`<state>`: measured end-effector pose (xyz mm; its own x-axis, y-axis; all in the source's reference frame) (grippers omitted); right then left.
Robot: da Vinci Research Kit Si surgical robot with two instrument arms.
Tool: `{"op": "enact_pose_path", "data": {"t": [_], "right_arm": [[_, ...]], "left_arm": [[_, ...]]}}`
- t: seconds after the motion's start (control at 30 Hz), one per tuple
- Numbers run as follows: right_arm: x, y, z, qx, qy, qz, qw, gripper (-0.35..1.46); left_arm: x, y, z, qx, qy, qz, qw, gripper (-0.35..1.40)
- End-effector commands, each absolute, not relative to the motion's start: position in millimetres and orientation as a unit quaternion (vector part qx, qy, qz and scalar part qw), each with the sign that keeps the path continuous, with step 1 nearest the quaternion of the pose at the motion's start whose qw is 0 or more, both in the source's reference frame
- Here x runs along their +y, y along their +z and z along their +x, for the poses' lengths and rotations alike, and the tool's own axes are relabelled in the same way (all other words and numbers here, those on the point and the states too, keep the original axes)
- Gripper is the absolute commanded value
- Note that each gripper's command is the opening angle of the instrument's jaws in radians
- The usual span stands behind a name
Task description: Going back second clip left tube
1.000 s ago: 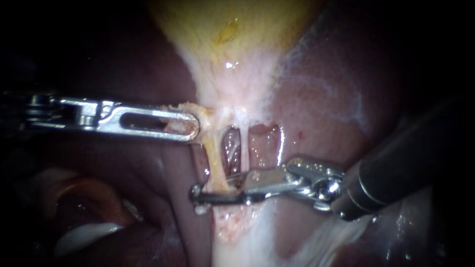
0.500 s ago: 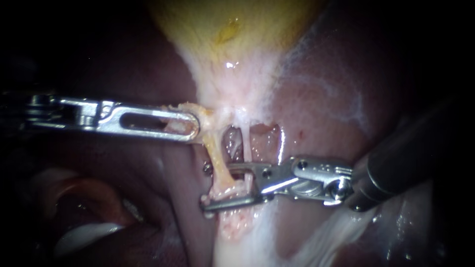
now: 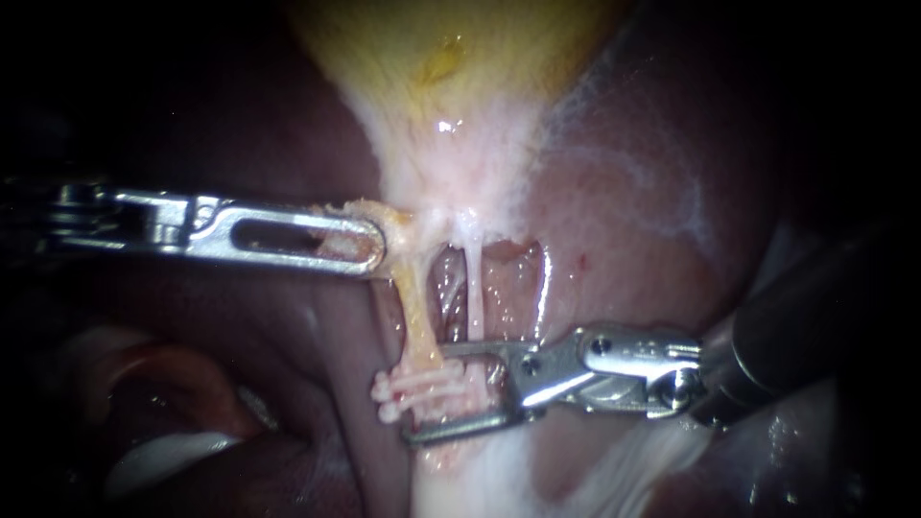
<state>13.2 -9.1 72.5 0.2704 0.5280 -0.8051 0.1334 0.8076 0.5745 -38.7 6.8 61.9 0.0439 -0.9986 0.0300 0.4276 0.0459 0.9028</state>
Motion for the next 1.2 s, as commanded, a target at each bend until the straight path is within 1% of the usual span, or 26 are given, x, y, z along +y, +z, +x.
{"op": "enact_pose_path", "data": {"t": [0.03, 0.17, 0.3, 0.47, 0.7, 0.9, 1.2], "right_arm": [[-8.9, 72.8, 13.0, 0.589, 0.134, 0.276, 0.747, 0.5], [-8.1, 73.2, 12.0, 0.591, 0.132, 0.264, 0.751, 0.5], [-7.5, 72.6, 10.7, 0.593, 0.128, 0.255, 0.753, 0.5], [-5.8, 70.6, 8.0, 0.598, 0.117, 0.239, 0.756, 0.5], [-2.1, 67.0, 2.7, 0.603, 0.106, 0.213, 0.761, 0.5], [-0.1, 65.0, -0.3, 0.603, 0.103, 0.201, 0.765, 0.5], [0.0, 64.6, -0.8, 0.604, 0.1, 0.197, 0.766, 0.5]], "left_arm": [[6.8, 61.9, -38.7, -0.379, -0.579, 0.377, 0.616, -0.35], [6.8, 61.9, -38.7, -0.379, -0.579, 0.377, 0.616, -0.35], [6.7, 61.9, -38.7, -0.379, -0.579, 0.377, 0.616, -0.35], [6.7, 61.9, -38.7, -0.379, -0.579, 0.377, 0.616, -0.35], [6.7, 61.9, -38.7, -0.379, -0.579, 0.377, 0.616, -0.35], [6.7, 62.0, -38.8, -0.379, -0.579, 0.377, 0.616, -0.35], [6.5, 63.7, -39.8, -0.381, -0.579, 0.373, 0.617, -0.35]]}}
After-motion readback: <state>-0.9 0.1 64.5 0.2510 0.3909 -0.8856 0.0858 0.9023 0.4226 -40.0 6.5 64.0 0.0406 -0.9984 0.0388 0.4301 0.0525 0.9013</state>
